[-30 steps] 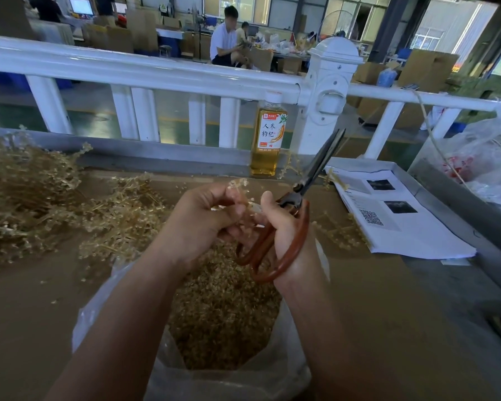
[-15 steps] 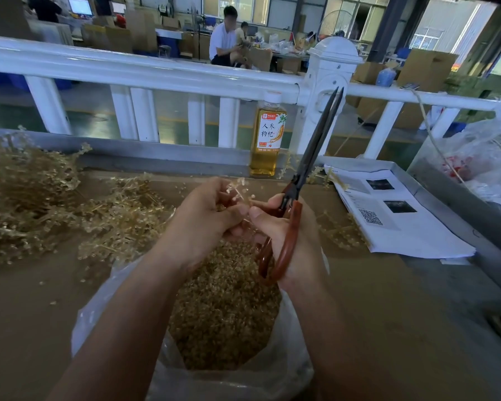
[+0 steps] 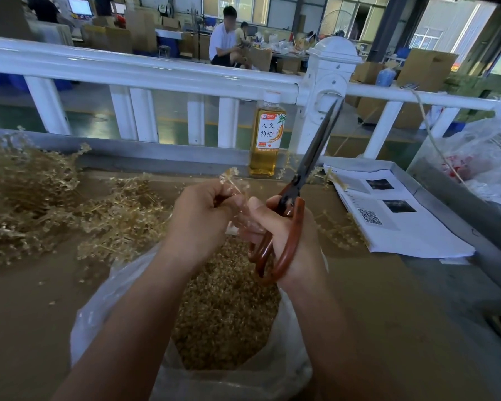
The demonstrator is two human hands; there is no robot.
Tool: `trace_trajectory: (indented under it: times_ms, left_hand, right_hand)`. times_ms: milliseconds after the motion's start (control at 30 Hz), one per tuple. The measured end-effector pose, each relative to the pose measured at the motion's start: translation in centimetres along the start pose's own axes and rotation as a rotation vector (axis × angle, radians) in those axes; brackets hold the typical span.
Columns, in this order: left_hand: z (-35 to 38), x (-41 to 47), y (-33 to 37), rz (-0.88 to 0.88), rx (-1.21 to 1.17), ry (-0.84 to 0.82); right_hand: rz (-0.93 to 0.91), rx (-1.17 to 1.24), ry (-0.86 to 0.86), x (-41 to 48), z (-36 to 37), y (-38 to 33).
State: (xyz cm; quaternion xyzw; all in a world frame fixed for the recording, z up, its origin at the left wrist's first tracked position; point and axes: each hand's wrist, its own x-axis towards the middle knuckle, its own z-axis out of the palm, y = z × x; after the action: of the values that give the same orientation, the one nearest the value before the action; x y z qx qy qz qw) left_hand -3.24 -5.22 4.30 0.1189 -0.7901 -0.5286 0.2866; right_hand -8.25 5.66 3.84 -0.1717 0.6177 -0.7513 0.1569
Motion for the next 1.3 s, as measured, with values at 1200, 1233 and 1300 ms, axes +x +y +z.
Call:
trace_trajectory:
  times_ms: [1200,1233,1300]
  left_hand:
    - [-2.9,0.9,-0.2,-0.214,-0.355,0.111]
    - [-3.1,1.0,-0.3,-0.228,-0.374,0.091]
    - [-3.4,1.0,-0.4,-0.24,-0.404,0.064]
  right_hand:
    - [0.27,-0.682,-0.661,0.5,-3.3,-0.8]
    - [0.273,-0.678,-0.664,0.5,-3.3,-0.8]
    - [0.272,-0.672,-0.671,0.5,-3.2,-0.8]
